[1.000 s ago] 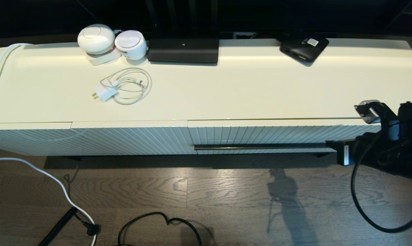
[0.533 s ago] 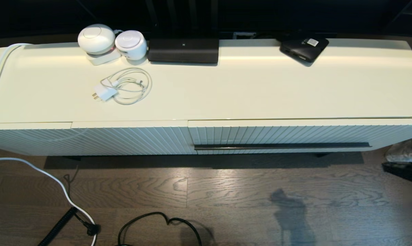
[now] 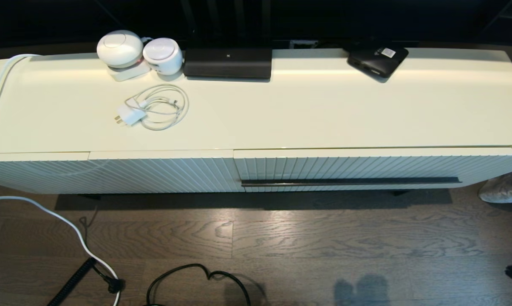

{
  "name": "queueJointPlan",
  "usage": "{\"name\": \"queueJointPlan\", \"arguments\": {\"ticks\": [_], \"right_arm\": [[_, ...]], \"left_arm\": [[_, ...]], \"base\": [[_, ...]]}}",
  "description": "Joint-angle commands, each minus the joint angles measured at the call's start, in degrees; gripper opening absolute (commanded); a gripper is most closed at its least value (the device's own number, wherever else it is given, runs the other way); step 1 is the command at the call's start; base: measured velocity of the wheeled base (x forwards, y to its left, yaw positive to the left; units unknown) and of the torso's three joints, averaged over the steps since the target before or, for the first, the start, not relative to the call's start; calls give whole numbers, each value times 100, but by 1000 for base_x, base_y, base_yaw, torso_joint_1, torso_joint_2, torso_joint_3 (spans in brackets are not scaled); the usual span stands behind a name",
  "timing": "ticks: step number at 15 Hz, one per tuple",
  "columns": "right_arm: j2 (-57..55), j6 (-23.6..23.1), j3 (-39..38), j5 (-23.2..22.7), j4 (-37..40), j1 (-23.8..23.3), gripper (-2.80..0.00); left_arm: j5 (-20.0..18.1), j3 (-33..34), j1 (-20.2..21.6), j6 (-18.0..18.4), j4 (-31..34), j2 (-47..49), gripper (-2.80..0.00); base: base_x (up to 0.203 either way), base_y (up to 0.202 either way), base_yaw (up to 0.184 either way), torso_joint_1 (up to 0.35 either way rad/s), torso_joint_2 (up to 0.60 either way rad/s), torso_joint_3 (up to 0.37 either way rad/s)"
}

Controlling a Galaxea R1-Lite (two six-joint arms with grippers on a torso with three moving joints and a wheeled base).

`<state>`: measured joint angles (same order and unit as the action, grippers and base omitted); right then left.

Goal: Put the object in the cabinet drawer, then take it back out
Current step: Open the drawer

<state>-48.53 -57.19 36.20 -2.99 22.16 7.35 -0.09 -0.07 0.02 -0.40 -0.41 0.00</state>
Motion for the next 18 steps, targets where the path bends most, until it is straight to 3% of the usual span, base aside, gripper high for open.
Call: {"name": "queueJointPlan", "arguments": {"ticks": [1,7,10,15,18], "right_arm": [[-65,-645,-247,-33,-98,-21,-280],[-870,-1171,-463,-323,-1096,24,-280],[-1159,-1216,-765,-319,-2014,56,-280],[-1044,-1222,-1214,-319,-2375,58,-280],[-954,-1327,-1694,-333,-3071,72,-280]], "left_arm": [[0,-1,1,-4,-2,0,-280],[0,6,-2,-4,-2,0,-280],[0,-1,6,-4,-2,0,-280],[0,2,6,-4,-2,0,-280],[0,6,5,-4,-2,0,-280]], "base": [[0,0,0,0,0,0],[0,0,0,0,0,0],[0,0,0,0,0,0],[0,0,0,0,0,0],[0,0,0,0,0,0]]}}
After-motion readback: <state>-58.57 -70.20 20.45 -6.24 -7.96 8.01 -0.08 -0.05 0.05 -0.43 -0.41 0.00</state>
